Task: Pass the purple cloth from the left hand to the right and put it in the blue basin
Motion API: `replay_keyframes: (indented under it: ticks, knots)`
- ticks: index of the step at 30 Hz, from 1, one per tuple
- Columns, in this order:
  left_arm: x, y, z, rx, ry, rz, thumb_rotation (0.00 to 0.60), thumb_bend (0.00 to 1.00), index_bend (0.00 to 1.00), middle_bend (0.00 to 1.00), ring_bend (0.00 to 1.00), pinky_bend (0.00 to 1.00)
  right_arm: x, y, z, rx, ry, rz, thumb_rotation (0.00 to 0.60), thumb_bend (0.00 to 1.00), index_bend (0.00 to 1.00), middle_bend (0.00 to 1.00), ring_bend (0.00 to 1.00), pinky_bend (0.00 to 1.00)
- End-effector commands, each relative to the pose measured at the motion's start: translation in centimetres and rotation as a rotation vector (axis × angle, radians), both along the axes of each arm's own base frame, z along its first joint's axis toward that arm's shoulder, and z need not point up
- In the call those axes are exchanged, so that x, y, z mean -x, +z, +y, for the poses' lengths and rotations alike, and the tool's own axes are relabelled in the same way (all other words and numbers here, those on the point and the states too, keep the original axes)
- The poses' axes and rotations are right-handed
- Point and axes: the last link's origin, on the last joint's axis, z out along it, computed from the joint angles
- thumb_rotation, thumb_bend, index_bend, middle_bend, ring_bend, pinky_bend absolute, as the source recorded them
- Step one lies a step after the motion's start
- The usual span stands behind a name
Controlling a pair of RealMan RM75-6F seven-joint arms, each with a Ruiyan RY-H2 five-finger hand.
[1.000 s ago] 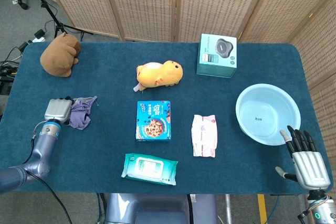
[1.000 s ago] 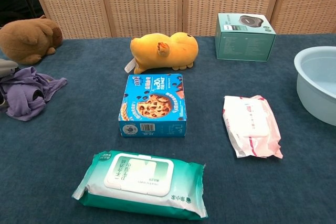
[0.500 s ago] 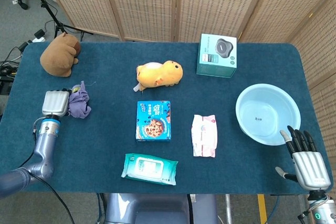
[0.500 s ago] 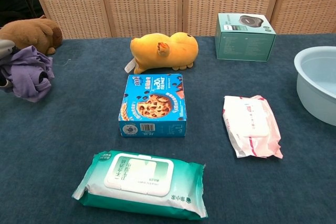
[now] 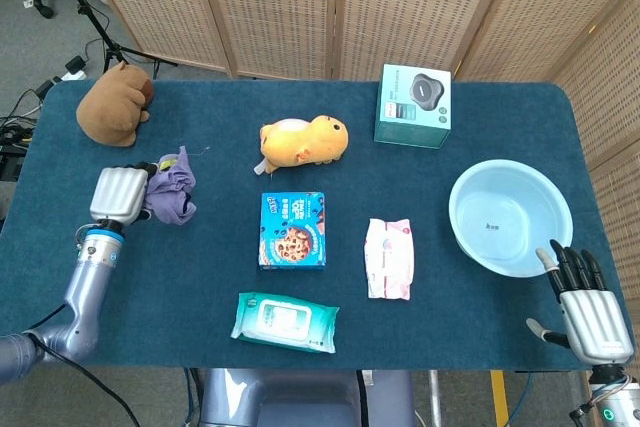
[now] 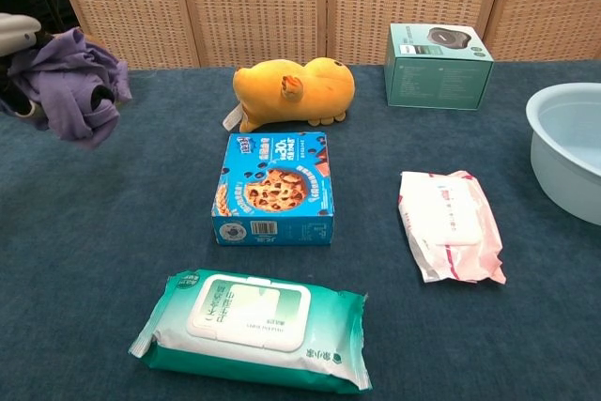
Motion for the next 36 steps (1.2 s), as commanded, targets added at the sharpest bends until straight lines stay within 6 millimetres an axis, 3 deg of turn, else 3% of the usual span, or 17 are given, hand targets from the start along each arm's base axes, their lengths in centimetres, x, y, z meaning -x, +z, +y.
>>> replay_keyframes:
  ticks: [1,11,19,25,36]
  knots:
    - [-3.3,1.1,-0.5,-0.026,-0.087,-0.063,0.600,0.58,0.79,0.44,0.46,0.49,0.0,0.1,0.0,0.003,-0.001,-0.002,0.600,0.00,0.00,0.00,0.00,0.00]
    - [-10.2,-0.7,-1.7,0.023,-0.221,-0.111,0.600,0.57,0.79,0.44,0.46,0.49,0.0,0.8,0.4,0.022,0.007,-0.023,0.600,0.00,0.00,0.00,0.00,0.00]
    - [-15.3,-4.2,-2.9,0.085,-0.277,-0.077,0.600,0.56,0.79,0.44,0.46,0.49,0.0,1.6,0.9,0.033,0.019,-0.059,0.600,0.00,0.00,0.00,0.00,0.00]
    - [-16.9,-7.2,-3.7,0.132,-0.281,-0.046,0.600,0.55,0.79,0.44,0.46,0.49,0.0,2.6,1.5,0.052,0.037,-0.087,0.600,0.00,0.00,0.00,0.00,0.00]
    - [-17.0,-10.4,-3.6,0.167,-0.241,0.028,0.600,0.55,0.79,0.44,0.46,0.49,0.2,3.4,2.0,0.062,0.048,-0.118,0.600,0.00,0.00,0.00,0.00,0.00]
